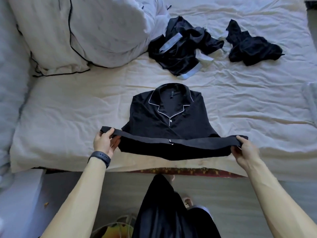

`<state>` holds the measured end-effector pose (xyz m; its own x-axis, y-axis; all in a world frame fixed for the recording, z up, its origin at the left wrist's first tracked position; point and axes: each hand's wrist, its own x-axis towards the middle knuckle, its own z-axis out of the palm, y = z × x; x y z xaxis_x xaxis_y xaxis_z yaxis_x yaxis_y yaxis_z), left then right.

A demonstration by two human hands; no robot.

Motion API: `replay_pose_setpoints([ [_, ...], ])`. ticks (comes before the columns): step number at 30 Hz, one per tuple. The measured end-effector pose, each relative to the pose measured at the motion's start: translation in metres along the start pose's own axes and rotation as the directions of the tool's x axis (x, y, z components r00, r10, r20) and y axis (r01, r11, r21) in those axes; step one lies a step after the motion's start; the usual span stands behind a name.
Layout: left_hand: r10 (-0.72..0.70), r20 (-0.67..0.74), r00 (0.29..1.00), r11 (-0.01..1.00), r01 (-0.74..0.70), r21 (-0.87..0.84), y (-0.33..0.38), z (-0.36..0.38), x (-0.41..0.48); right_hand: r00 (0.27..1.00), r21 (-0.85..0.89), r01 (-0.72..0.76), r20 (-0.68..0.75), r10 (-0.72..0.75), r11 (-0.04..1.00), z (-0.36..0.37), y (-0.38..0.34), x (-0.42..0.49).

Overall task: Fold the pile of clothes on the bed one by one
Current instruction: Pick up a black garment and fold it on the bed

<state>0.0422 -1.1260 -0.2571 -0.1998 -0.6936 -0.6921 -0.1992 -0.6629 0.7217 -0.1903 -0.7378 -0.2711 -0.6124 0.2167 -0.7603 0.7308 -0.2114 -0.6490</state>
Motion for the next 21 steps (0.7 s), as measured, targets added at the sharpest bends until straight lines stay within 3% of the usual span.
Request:
replay_pose_setpoints([
  [5, -0.032, 0.025, 0.999, 0.997, 0.030, 0.071, 0.047, 0.091, 0.107, 0.998, -0.056, -0.016, -0.058, 0.013, 0.998, 0.104, -0.038, 0.070],
  [9, -0.036, 0.030, 0.999, 0.965, 0.027, 0.261, 0.047, 0.171, 0.208, 0.996, -0.052, -0.079, -0.033, 0.077, 0.996, 0.185, -0.038, 0.163],
  [11, -0.030, 0.029, 0.999, 0.921, 0.016, 0.389, 0.036, 0.201, 0.251, 0.998, -0.194, -0.064, 0.003, 0.065, 0.979, 0.216, -0.027, 0.200],
  [12, 0.023, 0.020, 1.000, 0.845, -0.030, 0.533, 0.030, 0.212, 0.268, 1.000, -0.353, -0.016, -0.024, 0.008, 0.935, 0.227, -0.018, 0.214],
  [14, 0.245, 0.076, 0.967, 0.549, -0.203, 0.811, 0.013, 0.229, 0.291, 0.966, -0.692, 0.154, -0.045, -0.256, 0.705, 0.245, -0.005, 0.228],
  [16, 0.433, 0.294, 0.852, 0.301, -0.444, 0.844, 0.001, 0.252, 0.299, 0.860, -0.815, 0.376, 0.130, -0.493, 0.440, 0.269, 0.003, 0.234],
  [19, 0.385, 0.600, 0.701, 0.061, -0.668, 0.742, -0.014, 0.293, 0.305, 0.732, -0.764, 0.625, 0.502, -0.460, 0.162, 0.309, 0.005, 0.242],
  [21, 0.296, 0.669, 0.682, -0.022, -0.696, 0.718, -0.019, 0.317, 0.308, 0.677, -0.725, 0.689, 0.651, -0.345, -0.017, 0.331, 0.003, 0.252],
])
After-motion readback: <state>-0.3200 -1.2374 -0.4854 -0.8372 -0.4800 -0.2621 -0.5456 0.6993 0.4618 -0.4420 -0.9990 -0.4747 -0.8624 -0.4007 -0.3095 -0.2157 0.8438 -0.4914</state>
